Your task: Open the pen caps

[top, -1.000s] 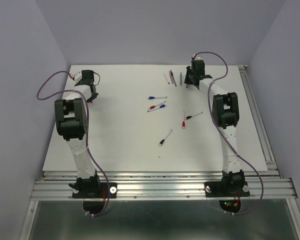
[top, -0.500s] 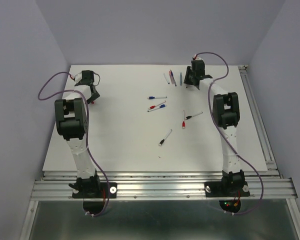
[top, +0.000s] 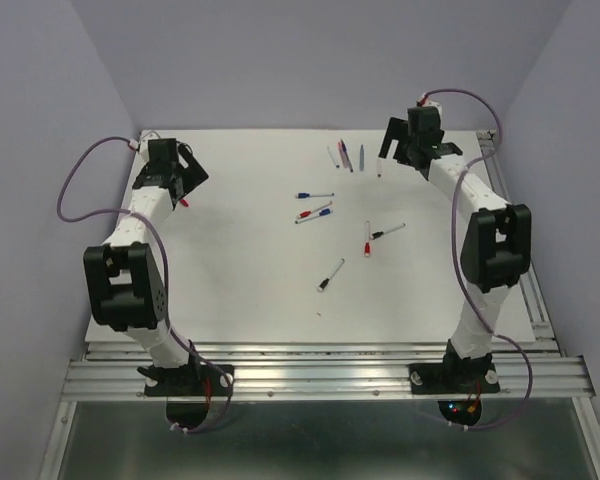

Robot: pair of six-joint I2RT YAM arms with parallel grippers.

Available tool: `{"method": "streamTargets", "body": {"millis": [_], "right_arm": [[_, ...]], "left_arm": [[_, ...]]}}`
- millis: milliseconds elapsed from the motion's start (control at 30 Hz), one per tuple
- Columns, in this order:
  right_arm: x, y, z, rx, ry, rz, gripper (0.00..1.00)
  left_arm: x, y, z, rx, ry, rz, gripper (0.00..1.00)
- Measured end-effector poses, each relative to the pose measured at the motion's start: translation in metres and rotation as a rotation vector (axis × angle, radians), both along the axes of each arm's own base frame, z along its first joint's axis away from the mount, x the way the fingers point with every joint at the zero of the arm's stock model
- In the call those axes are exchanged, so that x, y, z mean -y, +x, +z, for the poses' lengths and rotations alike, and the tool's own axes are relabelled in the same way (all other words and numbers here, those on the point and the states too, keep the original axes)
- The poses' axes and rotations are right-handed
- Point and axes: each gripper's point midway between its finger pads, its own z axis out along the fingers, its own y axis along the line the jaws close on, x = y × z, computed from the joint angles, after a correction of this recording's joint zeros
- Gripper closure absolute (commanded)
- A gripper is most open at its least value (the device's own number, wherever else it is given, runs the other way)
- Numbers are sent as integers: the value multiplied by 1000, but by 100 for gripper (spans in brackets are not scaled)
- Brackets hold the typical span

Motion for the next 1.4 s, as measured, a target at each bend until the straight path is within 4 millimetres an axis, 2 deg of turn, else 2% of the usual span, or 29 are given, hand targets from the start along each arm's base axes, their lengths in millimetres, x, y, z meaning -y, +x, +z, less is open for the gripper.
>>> {"method": "streamTargets", "body": {"millis": [33,100,133,167,233,267,333,500,567,600,667,767,900,1000,1133,1167,1233,1267,1400], "right_arm": [[2,-15,17,23,14,-8,0],[3,-38,40,70,54,-15,0],[5,-58,53,91,77,-22,0],[6,-69,58,106,94,-26,0],[5,-110,56,118,146,-37,0],[5,-123,52,116,160,-42,0],[1,-160,29,99,210,-47,0],[-2,-243,-50,-56,312,-76,0],[-1,-263,-56,-49,358,-98,0],[0,-268,-52,-27,378,-104,0],[0,-272,-37,43,428,-113,0],[0,-278,-5,197,526,-116,0],[1,-286,5,260,596,-132,0],[1,-287,10,274,629,-148,0],[1,-288,2,241,635,-167,0],[1,-288,-1,229,634,-173,0],[1,-289,-6,211,632,-181,0],[1,-289,-7,206,632,-186,0],[5,-290,-12,193,616,-207,0]], "left_arm": [[7,-7,7,16,-7,-18,1],[34,-31,22,59,-23,-87,1],[50,-40,28,78,-29,-127,1],[66,-49,32,95,-35,-172,1],[100,-66,37,119,-50,-268,1],[124,-77,38,130,-72,-346,1],[168,-98,39,153,-111,-491,1],[252,-145,22,123,-166,-775,1],[281,-157,14,112,-170,-864,1],[298,-166,7,95,-174,-917,1],[318,-176,-7,61,-168,-975,1],[351,-188,-40,-25,-136,-1056,1],[378,-189,-69,-94,-92,-1108,1],[394,-182,-79,-117,-53,-1121,2],[404,-174,-92,-140,-11,-1122,12],[404,-173,-96,-151,-2,-1117,19],[400,-175,-106,-183,20,-1112,23],[398,-174,-110,-192,37,-1104,31],[396,-171,-113,-198,70,-1083,47]]}}
